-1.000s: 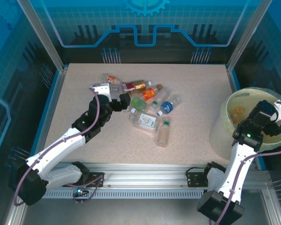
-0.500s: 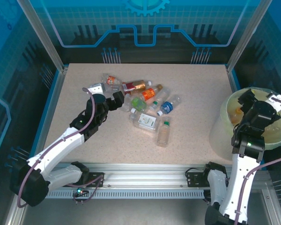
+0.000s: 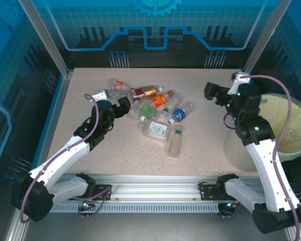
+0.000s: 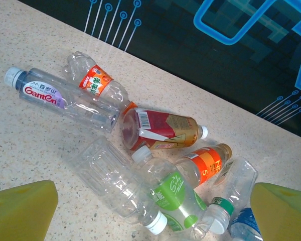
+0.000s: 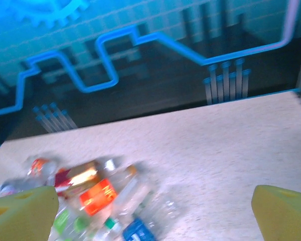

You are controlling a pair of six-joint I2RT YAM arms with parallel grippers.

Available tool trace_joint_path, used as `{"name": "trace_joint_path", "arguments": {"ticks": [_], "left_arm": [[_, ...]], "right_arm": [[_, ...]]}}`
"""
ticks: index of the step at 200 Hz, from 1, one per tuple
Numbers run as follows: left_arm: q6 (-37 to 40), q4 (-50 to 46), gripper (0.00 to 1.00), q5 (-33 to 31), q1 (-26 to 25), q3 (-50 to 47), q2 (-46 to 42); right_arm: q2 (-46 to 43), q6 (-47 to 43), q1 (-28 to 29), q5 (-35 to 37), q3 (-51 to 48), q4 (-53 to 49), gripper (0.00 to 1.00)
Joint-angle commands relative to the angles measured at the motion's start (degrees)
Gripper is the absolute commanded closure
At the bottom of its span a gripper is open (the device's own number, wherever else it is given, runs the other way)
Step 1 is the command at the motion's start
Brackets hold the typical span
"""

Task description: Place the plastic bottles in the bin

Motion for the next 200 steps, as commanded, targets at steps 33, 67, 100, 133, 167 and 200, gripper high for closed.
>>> {"name": "trace_joint_path", "arguments": {"ticks": [33,67,100,133,167,200], "left_arm": [[-4.6,-4.8,0.01,-0.1,2.1,-0.6,-0.3],[-4.9,-5.8,0.01,0.1,2.8,-0.7,-0.6],[-5.8,-6.0,0.01,0.0,3.3,-0.9,-0.3],[-6.9,-6.0,0.01,0.4,3.6,-0.9,0.4],[-7.1,-6.4,0.01,0.9,3.7,-0.6,0.7],[-7.1,-6.8,0.01,0.9,3.9,-0.4,0.8]], "right_arm": [[6.6,7.7,13.5,8.6,-3.1,0.1,0.0],[9.5,15.6,15.1,7.9,-9.2,-2.2,0.0],[12.0,22.7,19.1,5.6,-15.8,-1.5,0.0],[16.7,29.1,24.5,1.2,-22.2,2.1,0.01],[24.0,28.9,29.3,1.7,-21.0,-1.5,0.05],[26.7,28.2,31.4,5.6,-19.9,-4.9,0.09]]}}
